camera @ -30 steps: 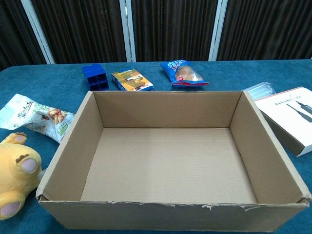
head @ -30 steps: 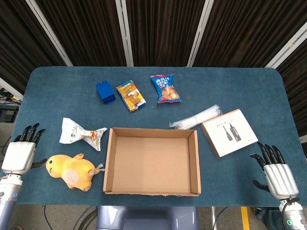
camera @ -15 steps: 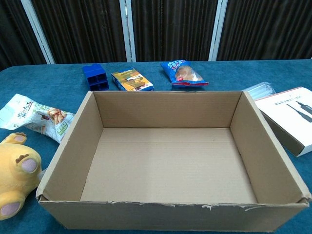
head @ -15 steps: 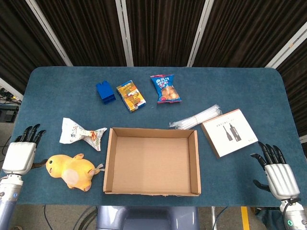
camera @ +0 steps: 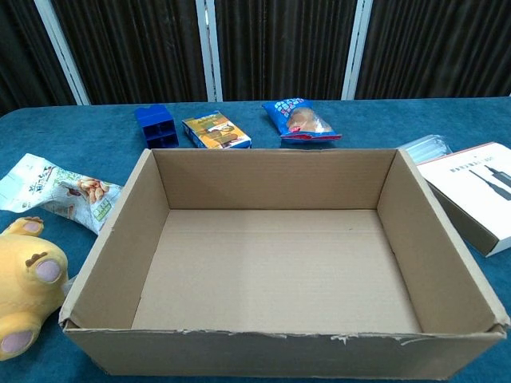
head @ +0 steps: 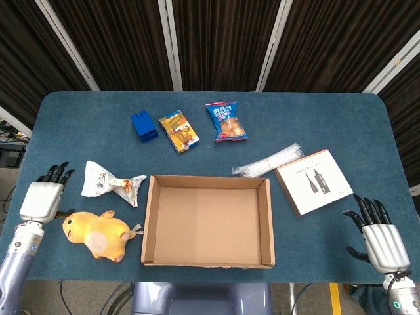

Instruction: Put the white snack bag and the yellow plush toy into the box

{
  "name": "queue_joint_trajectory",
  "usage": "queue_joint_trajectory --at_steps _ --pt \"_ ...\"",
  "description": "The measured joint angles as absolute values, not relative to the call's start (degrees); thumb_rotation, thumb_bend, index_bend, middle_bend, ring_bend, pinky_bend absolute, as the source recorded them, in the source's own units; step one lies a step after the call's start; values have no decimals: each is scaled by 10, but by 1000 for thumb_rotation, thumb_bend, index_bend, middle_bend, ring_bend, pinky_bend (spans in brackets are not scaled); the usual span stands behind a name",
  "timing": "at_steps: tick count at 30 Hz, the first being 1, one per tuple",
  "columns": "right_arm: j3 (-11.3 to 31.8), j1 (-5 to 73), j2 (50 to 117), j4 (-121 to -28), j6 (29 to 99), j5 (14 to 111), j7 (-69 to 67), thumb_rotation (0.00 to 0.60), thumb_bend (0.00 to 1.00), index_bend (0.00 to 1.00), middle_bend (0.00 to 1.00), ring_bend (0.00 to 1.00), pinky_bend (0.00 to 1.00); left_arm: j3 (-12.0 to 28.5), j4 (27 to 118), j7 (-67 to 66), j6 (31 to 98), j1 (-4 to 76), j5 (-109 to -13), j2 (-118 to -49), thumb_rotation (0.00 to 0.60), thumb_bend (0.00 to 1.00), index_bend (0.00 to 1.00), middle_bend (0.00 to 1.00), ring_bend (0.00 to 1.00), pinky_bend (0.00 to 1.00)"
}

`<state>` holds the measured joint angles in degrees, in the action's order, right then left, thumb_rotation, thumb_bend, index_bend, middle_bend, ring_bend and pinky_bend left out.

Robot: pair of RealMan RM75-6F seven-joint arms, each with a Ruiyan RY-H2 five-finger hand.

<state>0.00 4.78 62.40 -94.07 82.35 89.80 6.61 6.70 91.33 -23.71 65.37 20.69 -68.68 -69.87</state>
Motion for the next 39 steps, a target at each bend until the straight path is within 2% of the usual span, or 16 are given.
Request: queue_joint_trajectory --at_steps 10,22,24,25,28,30,33,36,39 --pt "0 48 622 -939 823 898 59 600 0 266 16 0 0 92 816 -229 579 269 -648 -768 600 11 115 1 29 302" --pt "-1 49 619 -939 825 903 48 600 0 266 16 0 0 97 753 -231 530 310 -620 -849 600 19 82 0 7 254" --pt "-1 49 619 -939 825 904 46 600 0 266 16 0 0 96 746 -229 523 316 -618 -861 600 29 103 7 17 235" --pt "-2 49 618 -939 824 904 46 600 0 266 16 0 0 95 742 -228 520 319 -618 -869 600 35 125 26 35 227" --pt "-2 48 618 -938 825 906 43 600 0 266 17 0 0 92 731 -226 512 327 -618 -887 600 125 289 188 202 198" --pt "-3 48 617 -938 826 907 42 600 0 266 17 0 0 90 723 -228 510 330 -619 -897 600 284 447 274 304 241" --pt "-3 48 617 -937 827 908 40 600 0 266 16 0 0 87 709 -236 513 335 -619 -912 600 460 593 390 423 356" --pt "-3 48 617 -936 826 908 40 600 0 266 17 0 0 87 703 -243 523 337 -620 -919 600 540 642 473 526 435" --pt "-3 49 618 -936 825 908 41 600 0 266 16 0 0 90 700 -246 542 336 -623 -923 600 555 642 486 560 454"
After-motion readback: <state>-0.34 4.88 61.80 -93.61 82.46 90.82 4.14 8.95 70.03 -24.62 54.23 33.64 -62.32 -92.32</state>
